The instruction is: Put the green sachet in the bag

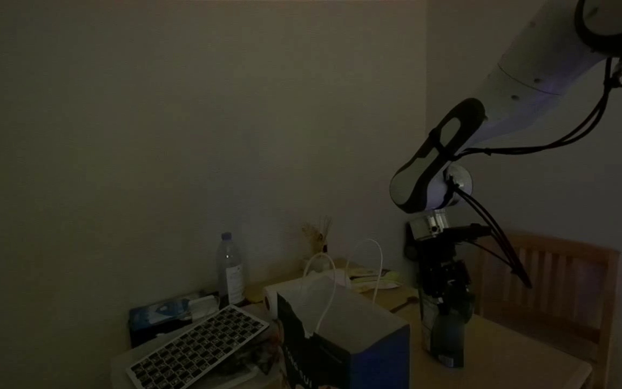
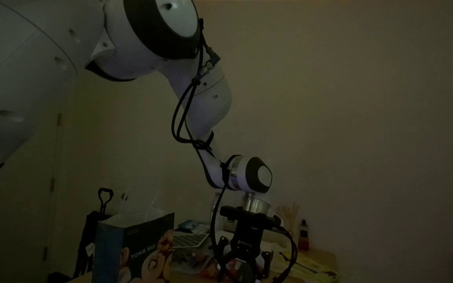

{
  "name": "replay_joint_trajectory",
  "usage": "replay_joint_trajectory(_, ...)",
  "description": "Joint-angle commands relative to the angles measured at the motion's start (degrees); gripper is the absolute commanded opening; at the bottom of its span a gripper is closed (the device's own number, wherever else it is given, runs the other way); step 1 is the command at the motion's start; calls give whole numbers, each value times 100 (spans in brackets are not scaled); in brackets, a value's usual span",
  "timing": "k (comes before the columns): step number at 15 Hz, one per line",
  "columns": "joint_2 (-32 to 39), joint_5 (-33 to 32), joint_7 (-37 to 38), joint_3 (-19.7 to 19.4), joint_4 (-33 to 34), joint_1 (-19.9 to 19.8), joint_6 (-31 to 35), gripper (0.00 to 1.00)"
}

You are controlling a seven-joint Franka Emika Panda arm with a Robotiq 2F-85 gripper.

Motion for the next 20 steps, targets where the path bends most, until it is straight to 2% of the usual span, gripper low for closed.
replay_joint_trajectory(1,162,-23,63,44,153,-35,-42,63)
replay_joint_trajectory(10,211,58,39,64,265,-79,-68,3)
replay_joint_trajectory(11,209,72,36,65,275,-87,-74,0)
replay_joint_trajectory(17,46,190,17,96,235,-123,-178,1)
replay_joint_trajectory(20,-503,140,227,123,-104,21,-132,1)
